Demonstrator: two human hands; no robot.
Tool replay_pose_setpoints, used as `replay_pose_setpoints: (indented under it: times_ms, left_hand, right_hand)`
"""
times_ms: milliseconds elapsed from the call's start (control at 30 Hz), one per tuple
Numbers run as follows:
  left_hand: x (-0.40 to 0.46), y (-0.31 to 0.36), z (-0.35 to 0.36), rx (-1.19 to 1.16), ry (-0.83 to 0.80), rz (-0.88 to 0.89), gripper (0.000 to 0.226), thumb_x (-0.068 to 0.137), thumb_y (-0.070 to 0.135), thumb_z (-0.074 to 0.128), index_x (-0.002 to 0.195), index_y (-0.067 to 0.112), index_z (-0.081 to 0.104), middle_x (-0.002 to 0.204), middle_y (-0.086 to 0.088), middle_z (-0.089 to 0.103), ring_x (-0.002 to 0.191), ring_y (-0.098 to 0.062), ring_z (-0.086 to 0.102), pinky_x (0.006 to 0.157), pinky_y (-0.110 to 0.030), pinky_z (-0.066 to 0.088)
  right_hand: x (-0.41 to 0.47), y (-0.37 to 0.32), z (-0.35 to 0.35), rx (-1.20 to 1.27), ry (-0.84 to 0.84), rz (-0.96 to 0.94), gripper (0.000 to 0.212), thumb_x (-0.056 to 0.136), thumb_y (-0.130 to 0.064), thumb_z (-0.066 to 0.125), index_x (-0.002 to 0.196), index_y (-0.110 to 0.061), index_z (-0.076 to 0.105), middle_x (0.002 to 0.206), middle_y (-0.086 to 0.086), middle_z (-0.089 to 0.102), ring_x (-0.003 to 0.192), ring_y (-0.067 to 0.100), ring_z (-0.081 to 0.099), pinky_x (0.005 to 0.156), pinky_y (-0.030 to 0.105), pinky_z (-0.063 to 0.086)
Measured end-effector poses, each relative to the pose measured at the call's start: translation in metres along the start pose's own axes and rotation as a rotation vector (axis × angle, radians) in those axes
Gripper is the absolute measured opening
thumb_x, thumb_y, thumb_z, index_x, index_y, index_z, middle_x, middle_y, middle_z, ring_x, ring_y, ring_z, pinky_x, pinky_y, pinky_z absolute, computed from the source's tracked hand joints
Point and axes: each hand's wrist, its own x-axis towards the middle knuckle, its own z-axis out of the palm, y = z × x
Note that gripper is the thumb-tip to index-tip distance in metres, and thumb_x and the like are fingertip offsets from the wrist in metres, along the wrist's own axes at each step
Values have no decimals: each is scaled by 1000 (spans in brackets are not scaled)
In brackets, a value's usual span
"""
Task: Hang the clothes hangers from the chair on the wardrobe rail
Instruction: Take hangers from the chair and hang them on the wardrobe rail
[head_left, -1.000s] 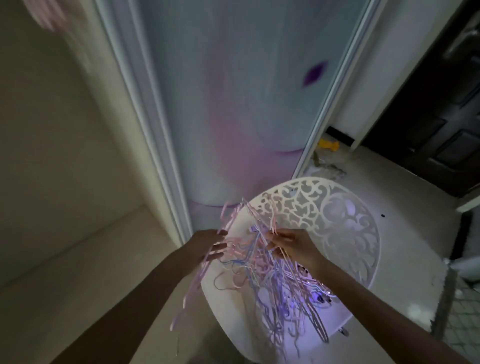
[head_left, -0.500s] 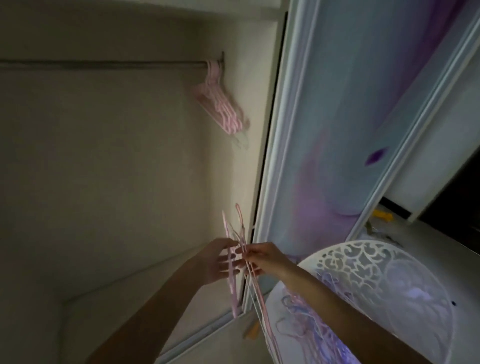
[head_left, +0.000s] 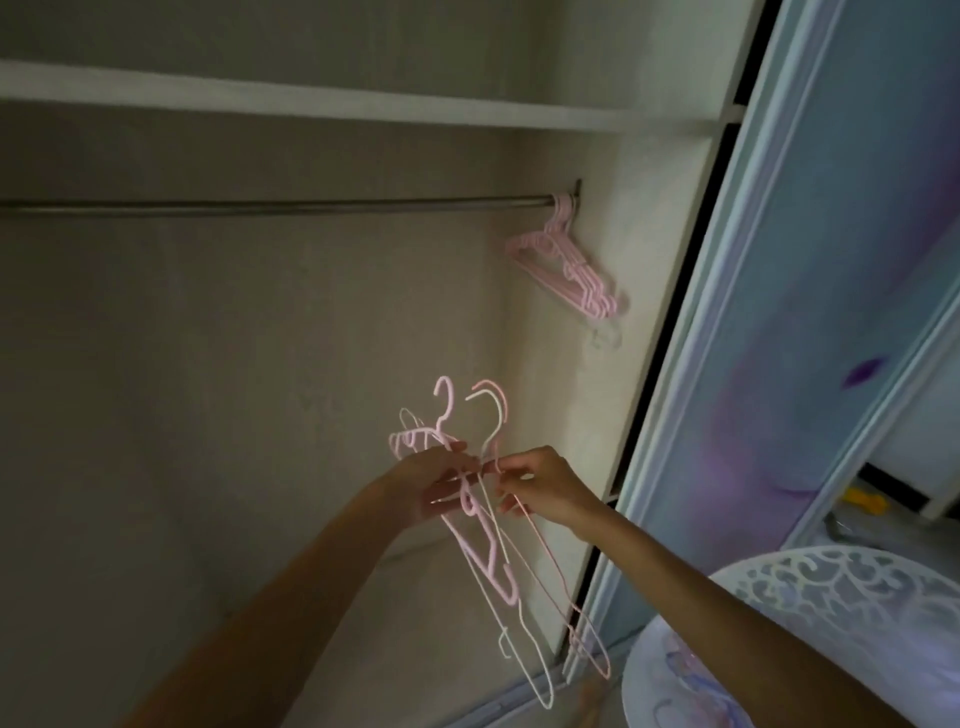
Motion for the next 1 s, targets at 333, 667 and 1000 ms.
replay_pose_setpoints:
  times_ms: [333,667,1000]
  left_hand:
    - [50,86,-25,-4,89,146,25,80,-4,64,71,17,55,56,3,68,51,-6,67,65,-24,57]
    - [104,162,-32,-24,215,233,28,82,-4,60,65,15,49,64,-2,56,47,-6,58,64,-22,52]
    - [136,199,-40,-46,245,206,22,79,-2,66,74,17,56,57,1,67,66,-11,62,64,-22,49]
  right_hand:
    - [88,-32,-61,55,179,-27,14,90,-13,56,86,-11,69,65,8,64,50,17,56,54,25,50]
    - [219,-93,-117,-227,424,-214,29,90,-10,50,67,-15,66,55,-4,62,36,4,54,60,34,53]
    - [302,-122,-133,-458,437,-144,28,96,-20,44,94,-9,69,78,5,74,31,-3,51,65,28,55]
